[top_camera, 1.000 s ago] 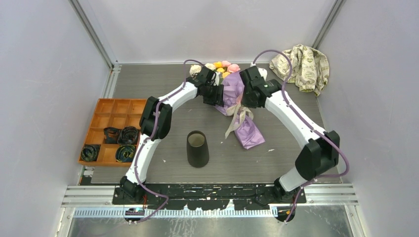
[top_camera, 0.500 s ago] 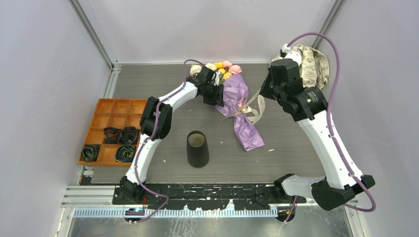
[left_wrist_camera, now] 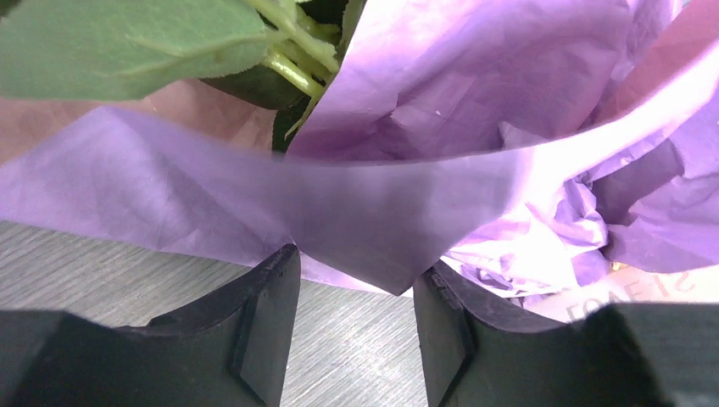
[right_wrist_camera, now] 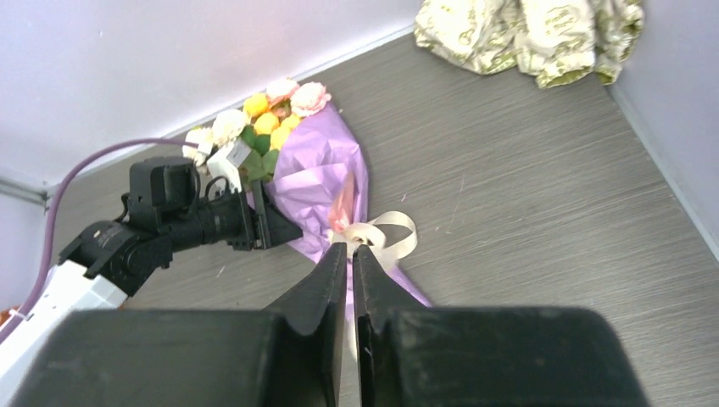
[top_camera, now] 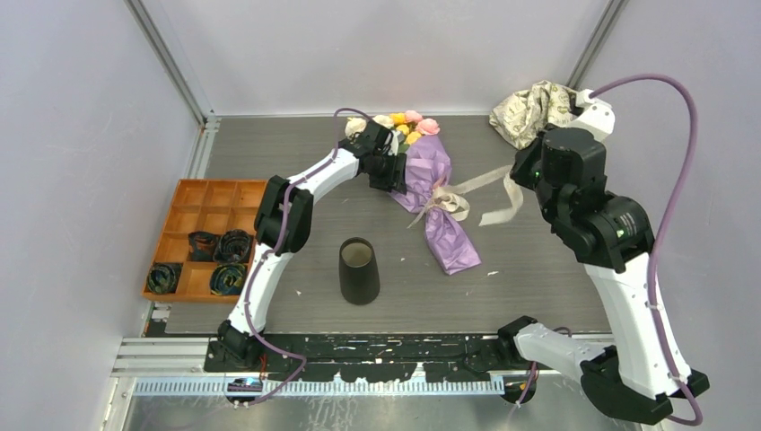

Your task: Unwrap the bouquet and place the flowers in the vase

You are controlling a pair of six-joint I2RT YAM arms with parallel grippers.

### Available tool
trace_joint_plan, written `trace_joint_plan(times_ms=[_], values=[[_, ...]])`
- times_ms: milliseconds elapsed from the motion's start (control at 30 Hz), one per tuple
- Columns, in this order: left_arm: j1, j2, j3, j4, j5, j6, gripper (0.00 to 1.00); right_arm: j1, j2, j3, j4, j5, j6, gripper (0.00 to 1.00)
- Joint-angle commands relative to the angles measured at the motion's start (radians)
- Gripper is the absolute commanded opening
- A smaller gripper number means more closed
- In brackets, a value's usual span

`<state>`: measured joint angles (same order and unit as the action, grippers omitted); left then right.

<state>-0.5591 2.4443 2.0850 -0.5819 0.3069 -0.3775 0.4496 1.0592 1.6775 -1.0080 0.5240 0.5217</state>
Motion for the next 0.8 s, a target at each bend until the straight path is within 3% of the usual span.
trace_joint_plan(times_ms=[0, 100, 200, 433, 600, 767], values=[[-0.002, 0.068, -0.008, -0.039, -0.057, 0.027, 0.52, -0.002, -0.021, 0.012, 0.008, 0.155, 0.028, 0.14], [-0.001, 0.049, -0.012, -0.046, -0.058, 0.028, 0.52, -0.002, -0.022, -0.013, -0.012, 0.219, 0.050, 0.15], [-0.003, 0.015, -0.025, -0.046, -0.061, 0.026, 0.52, -0.002, -0.010, -0.051, 0.007, 0.196, 0.042, 0.23], [-0.002, -0.103, -0.042, -0.077, -0.087, -0.003, 0.52, -0.002, 0.139, -0.182, 0.089, -0.041, 0.039, 0.31], [-0.001, -0.288, -0.139, -0.075, -0.181, -0.029, 0.52, -0.002, 0.305, -0.254, 0.178, -0.207, 0.033, 0.37], [-0.003, -0.487, -0.283, -0.039, -0.286, -0.039, 0.53, -0.002, 0.463, -0.268, 0.209, -0.195, 0.028, 0.37]])
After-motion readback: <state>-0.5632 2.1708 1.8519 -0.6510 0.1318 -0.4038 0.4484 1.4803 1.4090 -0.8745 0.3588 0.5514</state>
